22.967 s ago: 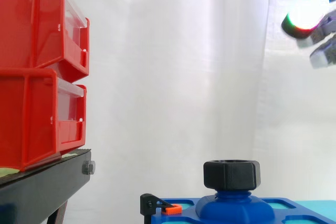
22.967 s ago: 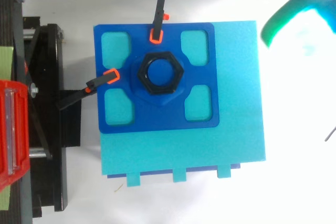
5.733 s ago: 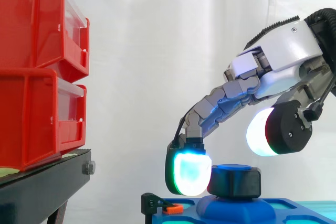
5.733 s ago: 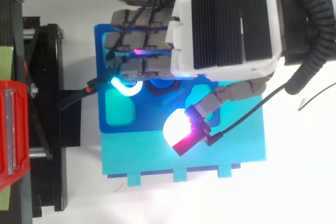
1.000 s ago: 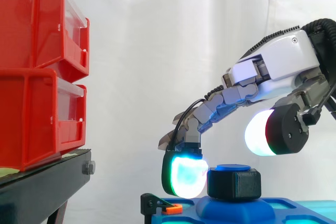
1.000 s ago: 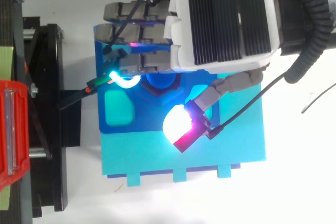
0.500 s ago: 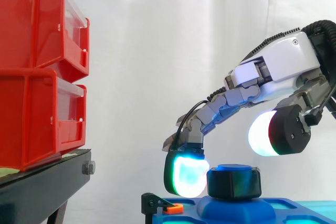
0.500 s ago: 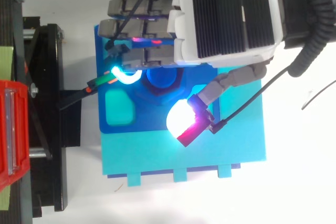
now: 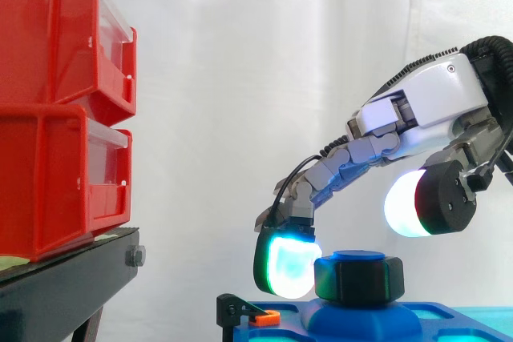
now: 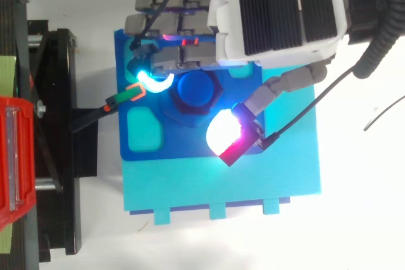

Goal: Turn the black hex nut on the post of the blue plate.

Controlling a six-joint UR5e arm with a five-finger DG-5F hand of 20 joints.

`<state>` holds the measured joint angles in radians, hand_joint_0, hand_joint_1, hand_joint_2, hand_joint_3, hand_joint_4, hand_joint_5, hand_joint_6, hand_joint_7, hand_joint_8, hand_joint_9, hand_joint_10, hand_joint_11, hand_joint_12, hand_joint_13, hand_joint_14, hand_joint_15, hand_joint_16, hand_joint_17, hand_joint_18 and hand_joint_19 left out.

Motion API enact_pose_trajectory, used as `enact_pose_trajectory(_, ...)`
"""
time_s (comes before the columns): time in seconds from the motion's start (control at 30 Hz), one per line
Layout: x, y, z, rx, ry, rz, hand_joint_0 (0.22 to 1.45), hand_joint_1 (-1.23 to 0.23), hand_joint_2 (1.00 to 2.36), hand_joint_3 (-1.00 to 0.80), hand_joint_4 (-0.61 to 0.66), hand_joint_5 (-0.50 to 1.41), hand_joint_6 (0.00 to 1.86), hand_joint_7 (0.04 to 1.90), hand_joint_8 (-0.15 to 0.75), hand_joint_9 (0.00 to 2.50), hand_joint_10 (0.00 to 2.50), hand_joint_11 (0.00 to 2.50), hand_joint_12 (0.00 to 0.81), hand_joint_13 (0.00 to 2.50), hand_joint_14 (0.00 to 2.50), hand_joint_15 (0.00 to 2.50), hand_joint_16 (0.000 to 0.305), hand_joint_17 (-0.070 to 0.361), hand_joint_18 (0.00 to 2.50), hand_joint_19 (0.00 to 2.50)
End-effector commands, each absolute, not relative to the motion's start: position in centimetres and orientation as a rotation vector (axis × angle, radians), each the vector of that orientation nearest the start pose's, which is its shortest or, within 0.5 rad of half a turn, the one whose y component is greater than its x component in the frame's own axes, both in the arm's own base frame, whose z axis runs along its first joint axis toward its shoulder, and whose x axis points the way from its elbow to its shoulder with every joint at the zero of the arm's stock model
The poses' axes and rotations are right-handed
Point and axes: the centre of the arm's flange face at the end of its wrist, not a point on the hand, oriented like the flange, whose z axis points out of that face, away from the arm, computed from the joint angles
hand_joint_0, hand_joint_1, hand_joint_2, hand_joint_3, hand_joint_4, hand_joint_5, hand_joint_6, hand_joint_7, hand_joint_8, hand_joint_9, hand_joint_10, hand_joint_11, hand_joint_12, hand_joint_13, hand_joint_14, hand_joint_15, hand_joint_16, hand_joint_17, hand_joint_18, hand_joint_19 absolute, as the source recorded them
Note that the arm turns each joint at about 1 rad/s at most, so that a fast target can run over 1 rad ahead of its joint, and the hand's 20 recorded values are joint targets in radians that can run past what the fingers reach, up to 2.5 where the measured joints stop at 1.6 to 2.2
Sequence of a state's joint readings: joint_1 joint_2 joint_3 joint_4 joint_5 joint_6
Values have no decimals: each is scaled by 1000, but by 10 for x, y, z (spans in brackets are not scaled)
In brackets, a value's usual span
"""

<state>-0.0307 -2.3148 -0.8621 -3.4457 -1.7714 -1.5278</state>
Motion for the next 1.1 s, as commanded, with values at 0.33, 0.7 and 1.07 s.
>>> enact_pose_trajectory(0.33,730,-153,336,-68,1909,205,425,-253,1000,-500,154,-204,503,798,206,154,0,0,347,0,0,53,52,117,0,152)
enact_pose_trajectory(0.7,731,-163,352,-77,1879,205,426,-255,1000,-500,153,-203,502,794,205,158,0,0,346,0,0,49,52,117,0,151)
enact_pose_trajectory(1.07,740,-149,364,-85,1834,212,426,-256,1000,-500,152,-203,502,794,205,163,0,0,345,0,0,53,52,117,0,152)
